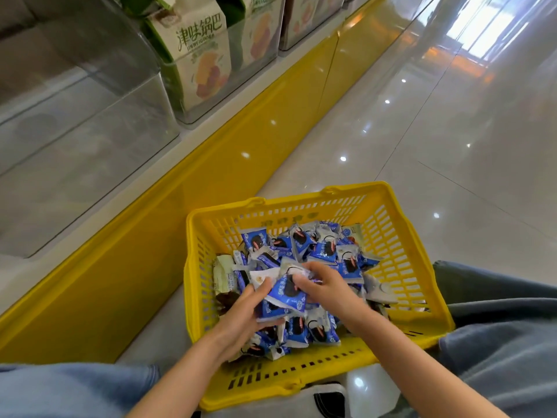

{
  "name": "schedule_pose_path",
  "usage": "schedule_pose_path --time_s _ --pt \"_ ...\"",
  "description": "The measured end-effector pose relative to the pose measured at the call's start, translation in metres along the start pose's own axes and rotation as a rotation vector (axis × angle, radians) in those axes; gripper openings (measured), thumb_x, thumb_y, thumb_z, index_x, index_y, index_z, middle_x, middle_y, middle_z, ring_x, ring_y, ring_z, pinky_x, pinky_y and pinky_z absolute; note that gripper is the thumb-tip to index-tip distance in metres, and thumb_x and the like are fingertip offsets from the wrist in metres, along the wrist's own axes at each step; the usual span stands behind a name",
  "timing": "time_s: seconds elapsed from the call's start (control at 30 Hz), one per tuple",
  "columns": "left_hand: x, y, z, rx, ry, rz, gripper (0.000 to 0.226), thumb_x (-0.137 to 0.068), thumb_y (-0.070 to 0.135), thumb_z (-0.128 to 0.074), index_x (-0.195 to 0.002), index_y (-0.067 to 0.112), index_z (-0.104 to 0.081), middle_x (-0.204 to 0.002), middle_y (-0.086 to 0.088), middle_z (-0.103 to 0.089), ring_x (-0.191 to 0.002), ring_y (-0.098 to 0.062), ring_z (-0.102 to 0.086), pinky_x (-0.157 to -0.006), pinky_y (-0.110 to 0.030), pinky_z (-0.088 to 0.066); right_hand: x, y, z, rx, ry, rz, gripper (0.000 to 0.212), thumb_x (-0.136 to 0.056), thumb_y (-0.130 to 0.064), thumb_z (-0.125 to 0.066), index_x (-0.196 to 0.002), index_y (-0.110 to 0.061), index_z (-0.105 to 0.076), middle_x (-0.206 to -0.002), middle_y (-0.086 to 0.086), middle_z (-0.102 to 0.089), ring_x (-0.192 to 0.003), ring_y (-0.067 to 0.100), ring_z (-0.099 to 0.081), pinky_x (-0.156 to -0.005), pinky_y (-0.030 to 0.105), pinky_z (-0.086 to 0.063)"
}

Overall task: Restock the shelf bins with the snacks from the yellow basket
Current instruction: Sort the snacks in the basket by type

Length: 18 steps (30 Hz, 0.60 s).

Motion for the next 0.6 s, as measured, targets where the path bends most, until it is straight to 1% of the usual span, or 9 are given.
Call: schedule_pose_path --time_s 0.03,0.1,0.17,0.23,0.27,0.33,0.37,0.47,0.6 --pt "0.001 -0.001 0.000 -0.013 -0.033 0.011 0.052 -0.076 0.052 -0.064 -0.119 0.026 -0.049 -0.113 0.000 -0.066 -0.104 -0.017 -0.064 -0.084 -0.036 -0.053 0.002 -0.003 -0.011 0.029 -0.014 0.017 0.023 -0.091 -0.033 -0.056 -0.112 -0.023 -0.055 -0.095 -0.002 -0.064 -0.077 0.010 -0.065 -0.071 0.026 -0.053" --pt "0.003 -0.002 0.001 -0.103 -0.057 0.021 0.060 -0.062 0.058 -0.074 -0.113 0.039 -0.048 -0.117 0.009 -0.060 -0.108 -0.009 -0.059 -0.093 -0.036 -0.047 0.005 -0.003 -0.029 0.142 -0.054 0.064 0.025 -0.093 -0.027 -0.055 -0.118 -0.024 -0.054 -0.093 0.000 -0.065 -0.078 0.011 -0.064 -0.071 0.024 -0.052" --pt "0.003 -0.002 0.004 -0.142 -0.037 0.005 0.061 -0.059 0.049 -0.080 -0.111 0.039 -0.050 -0.110 0.012 -0.063 -0.099 -0.003 -0.062 -0.083 -0.027 -0.049 0.006 0.004 -0.034 0.130 -0.029 0.129 0.028 -0.094 -0.025 -0.052 -0.122 -0.026 -0.053 -0.098 -0.003 -0.064 -0.082 0.002 -0.060 -0.064 0.014 -0.048" --pt "0.002 -0.002 0.009 -0.125 -0.019 -0.008 0.065 -0.061 0.038 -0.079 -0.118 0.025 -0.051 -0.109 0.001 -0.067 -0.095 -0.015 -0.067 -0.075 -0.032 -0.054 0.006 0.016 -0.017 0.027 0.138 0.144 0.022 -0.095 -0.028 -0.050 -0.117 -0.029 -0.053 -0.101 -0.011 -0.060 -0.088 -0.005 -0.057 -0.066 0.010 -0.046" --pt "0.002 -0.001 0.011 -0.116 0.002 -0.012 0.065 -0.061 0.036 -0.078 -0.118 0.022 -0.051 -0.111 -0.003 -0.067 -0.095 -0.020 -0.068 -0.074 -0.034 -0.055 0.006 0.026 -0.005 0.002 0.245 0.121 0.019 -0.095 -0.028 -0.051 -0.113 -0.027 -0.052 -0.101 -0.012 -0.059 -0.094 -0.001 -0.058 -0.069 0.011 -0.046" --pt "0.003 0.002 0.014 -0.077 0.046 -0.022 0.062 -0.062 0.034 -0.077 -0.116 0.019 -0.051 -0.109 -0.008 -0.067 -0.094 -0.023 -0.068 -0.075 -0.034 -0.055 0.001 0.051 0.019 0.118 0.391 0.041 0.021 -0.093 -0.030 -0.054 -0.112 -0.022 -0.051 -0.107 -0.008 -0.058 -0.104 0.012 -0.058 -0.077 0.016 -0.045" --pt "0.003 0.003 0.016 -0.053 0.061 -0.029 0.059 -0.063 0.032 -0.076 -0.115 0.019 -0.051 -0.107 -0.009 -0.068 -0.092 -0.023 -0.068 -0.073 -0.032 -0.055 -0.004 0.065 0.029 0.252 0.403 -0.018 0.030 -0.091 -0.032 -0.056 -0.117 -0.018 -0.050 -0.113 -0.003 -0.057 -0.109 0.016 -0.056 -0.082 0.019 -0.044" --pt "0.005 0.006 0.021 -0.030 0.070 -0.060 0.053 -0.067 0.029 -0.074 -0.114 0.022 -0.051 -0.100 -0.005 -0.072 -0.089 -0.021 -0.069 -0.068 -0.028 -0.055 -0.012 0.097 0.036 0.608 0.228 -0.200 0.073 -0.083 -0.048 -0.063 -0.136 -0.006 -0.036 -0.137 0.010 -0.045 -0.125 0.023 -0.043 -0.099 0.031 -0.039" --pt "0.008 0.005 0.023 -0.002 0.068 -0.078 0.051 -0.069 0.027 -0.074 -0.114 0.023 -0.051 -0.097 -0.002 -0.073 -0.088 -0.021 -0.070 -0.064 -0.025 -0.055 -0.013 0.107 0.011 0.673 -0.023 -0.248 0.106 -0.072 -0.065 -0.063 -0.147 -0.007 -0.016 -0.151 0.011 -0.025 -0.138 0.029 -0.024 -0.111 0.039 -0.027"
Point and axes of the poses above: each hand's wrist, its own x-axis away from the middle knuckle, its own z-axis out of the back of the hand, y = z × x, the point moved 4 cm from there along -x, towards the middle knuckle
